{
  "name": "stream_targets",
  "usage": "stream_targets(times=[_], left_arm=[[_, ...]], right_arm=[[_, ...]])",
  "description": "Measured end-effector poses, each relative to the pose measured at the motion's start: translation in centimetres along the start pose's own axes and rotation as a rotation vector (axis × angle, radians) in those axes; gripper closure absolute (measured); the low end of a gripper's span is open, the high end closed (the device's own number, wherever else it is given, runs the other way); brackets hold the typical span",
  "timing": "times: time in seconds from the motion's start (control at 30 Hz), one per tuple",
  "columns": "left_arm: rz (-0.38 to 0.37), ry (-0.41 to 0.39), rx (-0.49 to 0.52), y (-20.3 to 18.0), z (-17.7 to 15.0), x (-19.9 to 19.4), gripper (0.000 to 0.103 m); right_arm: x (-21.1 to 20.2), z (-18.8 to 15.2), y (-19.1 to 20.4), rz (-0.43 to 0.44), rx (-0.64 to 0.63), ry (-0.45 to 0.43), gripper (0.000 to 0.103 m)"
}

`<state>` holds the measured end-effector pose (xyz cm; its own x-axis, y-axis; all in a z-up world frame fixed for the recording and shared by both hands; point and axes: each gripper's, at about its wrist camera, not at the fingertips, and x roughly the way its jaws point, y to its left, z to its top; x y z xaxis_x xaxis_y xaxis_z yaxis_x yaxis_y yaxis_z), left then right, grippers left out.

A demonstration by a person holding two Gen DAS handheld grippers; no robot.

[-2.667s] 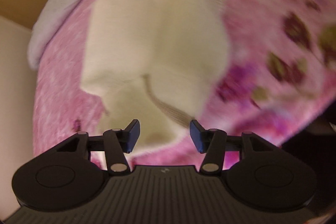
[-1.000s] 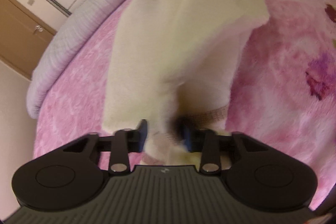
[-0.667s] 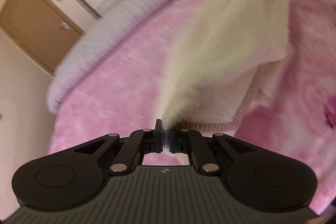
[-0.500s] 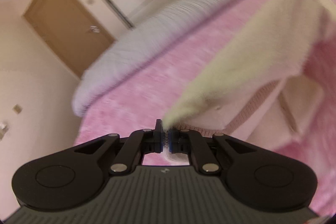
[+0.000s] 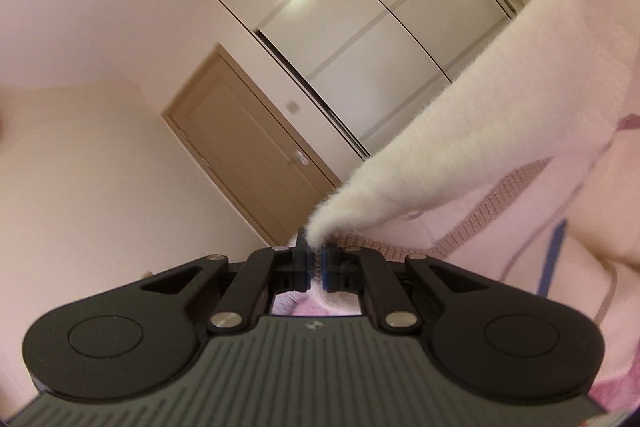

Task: Fold clothes
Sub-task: 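Grasp the sweater hem with the right gripper while the left gripper holds, lift both, then lay the sweater flat on the bedspread and open both grippers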

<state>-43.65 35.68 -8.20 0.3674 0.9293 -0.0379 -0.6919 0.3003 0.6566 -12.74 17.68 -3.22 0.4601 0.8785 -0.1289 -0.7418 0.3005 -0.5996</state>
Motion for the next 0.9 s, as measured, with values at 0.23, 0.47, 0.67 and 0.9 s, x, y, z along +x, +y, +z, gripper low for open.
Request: stream_targets(times=[0.23,0.47,0.67,0.9], left_arm=[[0.065,-0.033,-0.063,2.3,3.4,-6.5,0.097],[0.077,-0.068,-0.055,4.7,6.5,-4.5,0.097],[-0.104,-0.004,-0.049,3.1,8.5,8.6,0.097],[-0.457,0.405,-0.154,-4.8,6.2,34.5,0.069]], right_arm=[[-8.3,3.2,-3.1,0.005,-0.016,-0.065,0.089],[-8.8,5.2,-4.9,0.024,-0.002,-0.064,0.089],[2.0,5.5,-6.1,-0.021,0.034,0.058,0.089],[24.6,0.2,-6.8,-0.123,0.265,0.485,0.040]])
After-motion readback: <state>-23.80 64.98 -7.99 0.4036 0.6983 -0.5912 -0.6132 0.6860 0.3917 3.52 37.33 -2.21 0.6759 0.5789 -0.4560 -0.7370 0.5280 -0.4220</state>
